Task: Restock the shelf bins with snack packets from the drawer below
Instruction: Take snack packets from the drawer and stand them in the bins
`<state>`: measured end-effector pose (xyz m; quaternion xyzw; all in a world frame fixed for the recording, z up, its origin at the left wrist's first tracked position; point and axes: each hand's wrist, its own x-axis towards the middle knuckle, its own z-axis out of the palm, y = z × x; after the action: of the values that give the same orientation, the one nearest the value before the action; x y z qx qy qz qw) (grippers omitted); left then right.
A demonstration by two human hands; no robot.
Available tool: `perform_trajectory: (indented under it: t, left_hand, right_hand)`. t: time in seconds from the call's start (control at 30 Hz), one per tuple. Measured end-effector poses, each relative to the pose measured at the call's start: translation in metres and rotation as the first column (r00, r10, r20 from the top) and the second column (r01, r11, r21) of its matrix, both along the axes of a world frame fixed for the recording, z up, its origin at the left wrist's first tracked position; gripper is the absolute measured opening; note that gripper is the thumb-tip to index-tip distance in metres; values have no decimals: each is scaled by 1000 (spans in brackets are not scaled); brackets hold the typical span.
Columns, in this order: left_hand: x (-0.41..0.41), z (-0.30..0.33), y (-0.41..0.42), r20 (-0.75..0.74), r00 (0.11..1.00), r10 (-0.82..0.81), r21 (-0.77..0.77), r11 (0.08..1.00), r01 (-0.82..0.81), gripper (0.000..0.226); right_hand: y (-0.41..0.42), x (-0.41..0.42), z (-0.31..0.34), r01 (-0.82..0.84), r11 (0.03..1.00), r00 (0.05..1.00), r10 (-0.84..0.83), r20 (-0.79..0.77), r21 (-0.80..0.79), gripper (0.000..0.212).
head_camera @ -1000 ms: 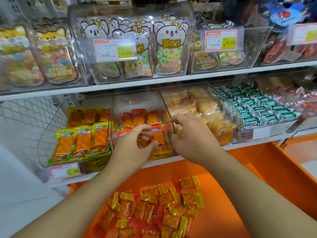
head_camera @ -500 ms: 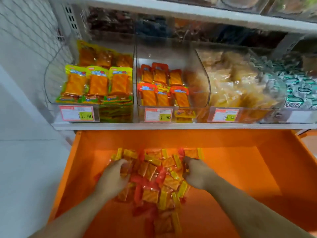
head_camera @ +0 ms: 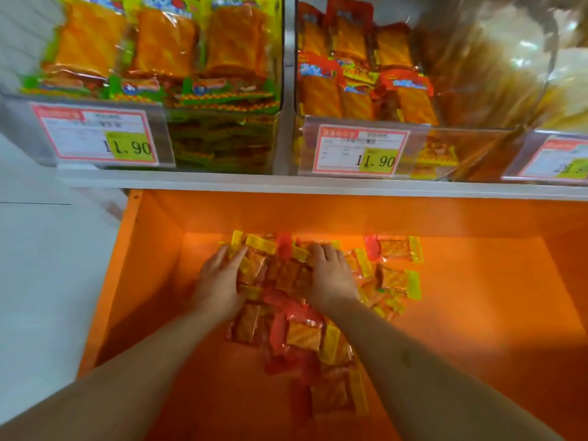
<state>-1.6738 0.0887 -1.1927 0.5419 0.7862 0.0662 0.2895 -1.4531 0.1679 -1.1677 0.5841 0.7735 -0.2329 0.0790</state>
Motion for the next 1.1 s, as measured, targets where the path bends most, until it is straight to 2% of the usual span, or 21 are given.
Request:
perform_trajectory:
  t: [0.1,0.23,0.3,0.37,0.43,0.53,0.63,0.73,0.77,0.83,0.93,1.03,1.1]
  left_hand:
    - [0,2,1,-10,997,72,25,997,-72,98]
    - [-2,10,-2,146,965,218,21,975,-223,101]
    - [-2,15,-3,164,945,284,17,957,-291,85]
    - [0,23,-5,125,953,277,48,957,-285,47]
    - [2,37,-5,101,960,262,44,963,-267,21]
    - [6,60,-2,122,964,235,17,971,-238,17]
    - [11,89,-1,252,954,165,7,985,-172,20]
    - [24,138,0,445,888,119,45,987,-155,15]
    - [29,157,-1,486,865,126,57,983,-176,12]
    - [39,191,-6,541,826,160,69,970,-233,19]
    - [49,239,-19,632,759,155,56,968,-244,14]
    - [59,288,-32,754,633,176,12,959,-282,17]
    - [63,321,-45,822,547,160,-22,968,-250,17]
  right_hand:
    - [-2,-4,-1,28,999,999,-30,45,28,75]
    - [3,-2,2,107,994,994,-107,-5,7,57]
    - [5,4,3,199,980,978,-199,-70,1,38]
    - [8,10,10,331,938,916,-346,-204,-106,18]
    - [11,15,23,384,895,853,-438,-284,-226,6]
    - [17,24,51,360,891,840,-439,-319,-276,8]
    - [19,32,96,260,912,863,-367,-346,-317,14]
    - [15,36,153,188,933,875,-302,-380,-308,16]
    - [13,37,172,176,937,865,-294,-407,-303,17]
    - [6,38,215,153,943,836,-283,-469,-296,18]
    - [-14,43,278,105,963,788,-234,-570,-249,12]
    - [-37,52,323,105,969,713,-230,-663,-224,7]
    - [-50,55,343,96,967,650,-242,-721,-237,3]
